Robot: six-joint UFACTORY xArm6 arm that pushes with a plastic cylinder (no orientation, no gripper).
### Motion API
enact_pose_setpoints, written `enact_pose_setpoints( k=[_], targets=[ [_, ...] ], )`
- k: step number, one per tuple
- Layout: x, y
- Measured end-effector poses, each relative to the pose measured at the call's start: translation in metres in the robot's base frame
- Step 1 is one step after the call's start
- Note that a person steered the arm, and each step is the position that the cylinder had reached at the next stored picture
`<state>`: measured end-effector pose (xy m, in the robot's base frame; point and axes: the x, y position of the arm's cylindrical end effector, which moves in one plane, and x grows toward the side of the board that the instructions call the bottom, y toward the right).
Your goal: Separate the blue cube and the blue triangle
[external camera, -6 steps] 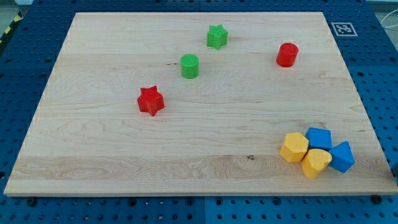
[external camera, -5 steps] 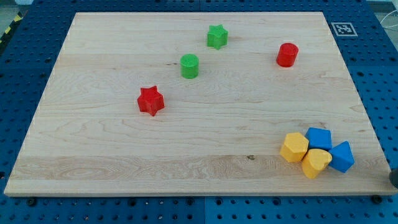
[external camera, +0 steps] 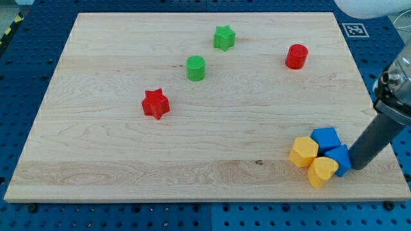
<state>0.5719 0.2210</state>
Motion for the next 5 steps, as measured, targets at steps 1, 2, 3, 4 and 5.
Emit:
enact_pose_setpoints(
  k=[1, 2, 3, 4, 5],
  targets=[
    [-0.005, -0.015],
    [-0.014, -0.026],
    [-0.03, -0.029],
    [-0.043, -0.023],
    [-0.059, -0.022]
  ],
)
